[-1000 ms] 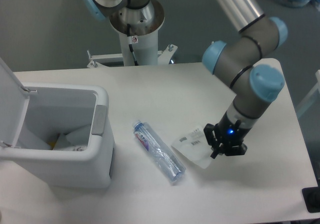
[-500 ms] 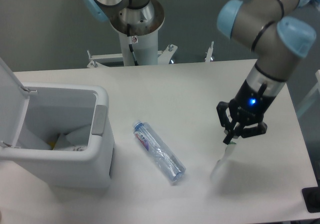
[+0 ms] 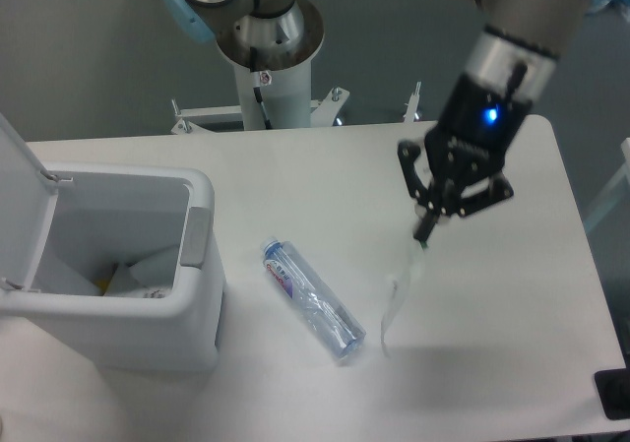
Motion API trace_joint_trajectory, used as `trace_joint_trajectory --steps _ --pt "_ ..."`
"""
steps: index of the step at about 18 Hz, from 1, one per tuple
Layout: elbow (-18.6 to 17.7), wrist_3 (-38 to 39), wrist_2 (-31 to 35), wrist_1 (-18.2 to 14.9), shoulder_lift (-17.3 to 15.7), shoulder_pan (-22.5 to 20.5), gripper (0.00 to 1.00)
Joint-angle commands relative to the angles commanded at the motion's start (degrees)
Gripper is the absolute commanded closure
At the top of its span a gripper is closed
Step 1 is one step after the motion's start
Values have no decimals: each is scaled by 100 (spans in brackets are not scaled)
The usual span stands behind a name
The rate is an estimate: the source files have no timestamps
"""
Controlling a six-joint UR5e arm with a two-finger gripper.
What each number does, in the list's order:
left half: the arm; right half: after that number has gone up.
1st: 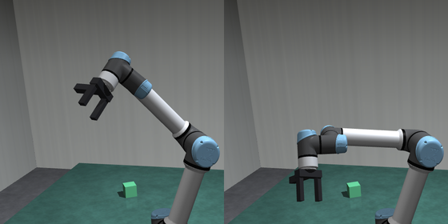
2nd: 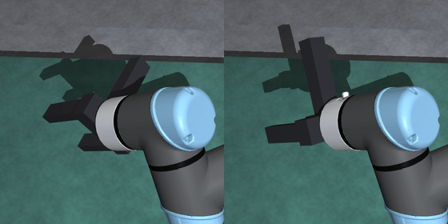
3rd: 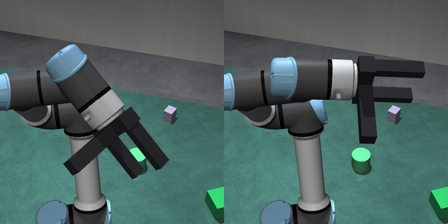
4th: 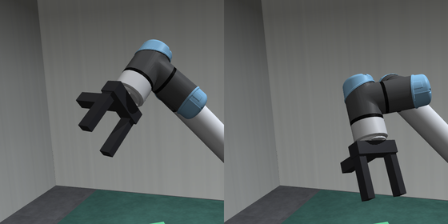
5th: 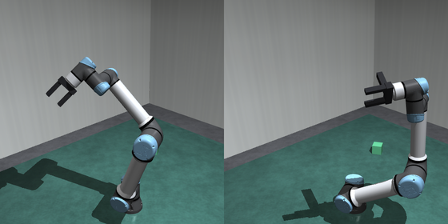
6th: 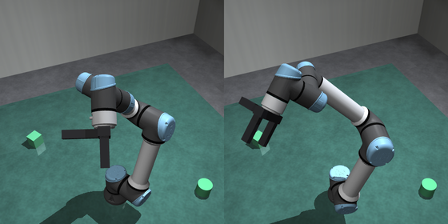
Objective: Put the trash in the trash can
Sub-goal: 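Lift the white wrapper and carry it over the trash bin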
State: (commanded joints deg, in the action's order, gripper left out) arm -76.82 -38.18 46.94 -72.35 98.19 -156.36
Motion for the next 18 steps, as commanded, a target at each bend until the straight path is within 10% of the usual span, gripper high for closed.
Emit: trace_joint_trajectory --steps 5,18 --pt "-70 1470 -18 563 -511 228 100" --pt "-438 2342 -273 599 -1038 1564 100"
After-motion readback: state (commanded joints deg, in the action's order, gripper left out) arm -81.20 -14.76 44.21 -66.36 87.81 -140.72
